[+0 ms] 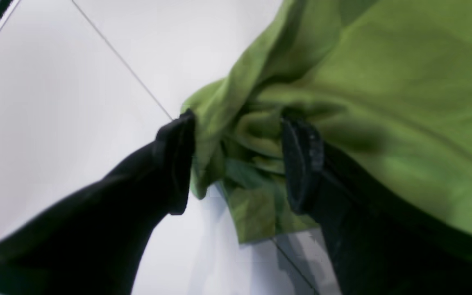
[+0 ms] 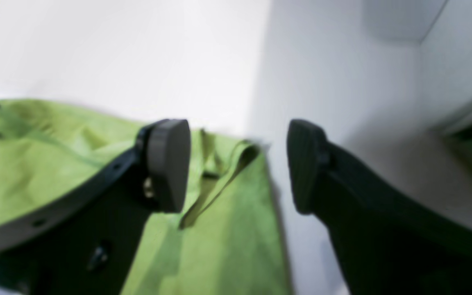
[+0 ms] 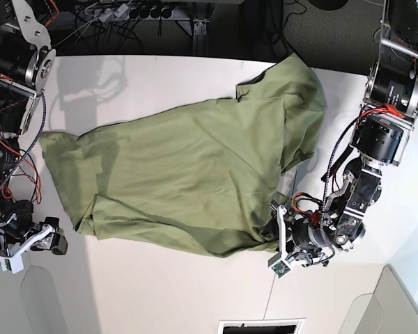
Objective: Layout the t-shirt on the table in an organized manner, then fold the t-shirt properly
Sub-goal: 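Grasp the shirt hem with the left gripper and pull it outward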
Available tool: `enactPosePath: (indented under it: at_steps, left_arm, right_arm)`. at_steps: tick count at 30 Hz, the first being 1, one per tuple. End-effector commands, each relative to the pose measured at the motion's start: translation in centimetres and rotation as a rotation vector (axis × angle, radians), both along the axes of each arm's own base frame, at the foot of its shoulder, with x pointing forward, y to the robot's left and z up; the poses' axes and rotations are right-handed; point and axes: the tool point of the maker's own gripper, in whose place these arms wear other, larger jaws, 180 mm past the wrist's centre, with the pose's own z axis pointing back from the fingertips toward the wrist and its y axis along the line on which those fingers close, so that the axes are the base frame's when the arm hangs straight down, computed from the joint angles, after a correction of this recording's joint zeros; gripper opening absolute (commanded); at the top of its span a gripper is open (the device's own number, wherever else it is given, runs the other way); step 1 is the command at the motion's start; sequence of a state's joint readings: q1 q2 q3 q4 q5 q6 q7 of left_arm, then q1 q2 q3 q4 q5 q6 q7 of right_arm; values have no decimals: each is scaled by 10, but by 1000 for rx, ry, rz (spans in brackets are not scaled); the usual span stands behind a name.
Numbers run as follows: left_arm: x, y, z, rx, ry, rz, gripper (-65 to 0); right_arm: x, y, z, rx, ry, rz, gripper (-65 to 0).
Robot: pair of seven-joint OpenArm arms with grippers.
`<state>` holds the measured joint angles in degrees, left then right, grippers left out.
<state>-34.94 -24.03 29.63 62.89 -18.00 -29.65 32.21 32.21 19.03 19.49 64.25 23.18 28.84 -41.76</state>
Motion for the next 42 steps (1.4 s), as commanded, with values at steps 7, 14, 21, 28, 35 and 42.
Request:
enactPosePath:
  at_steps: [7, 14, 21, 28, 35, 42]
  left_arm:
    - [-9, 42, 20, -7, -11, 47, -289]
    - [-31, 49, -8, -14, 28, 45, -417]
    - [-25, 28, -6, -17, -22, 4, -650]
    - [-25, 16, -38, 25, 7, -3, -650]
    - [-29, 49, -69, 145, 40, 55, -650]
    - [-25, 100, -58, 238, -13, 102, -650]
  right_arm:
    - [-54, 18, -62, 82, 110, 34, -650]
    - [-98, 35, -109, 135, 160, 27, -650]
    - [-102, 39, -114, 144, 173, 30, -650]
    - [-99, 42, -113, 145, 170, 32, -650]
    - [-109, 39, -121, 132, 232, 43, -650]
    - [-118, -5, -116, 95, 247, -24, -650]
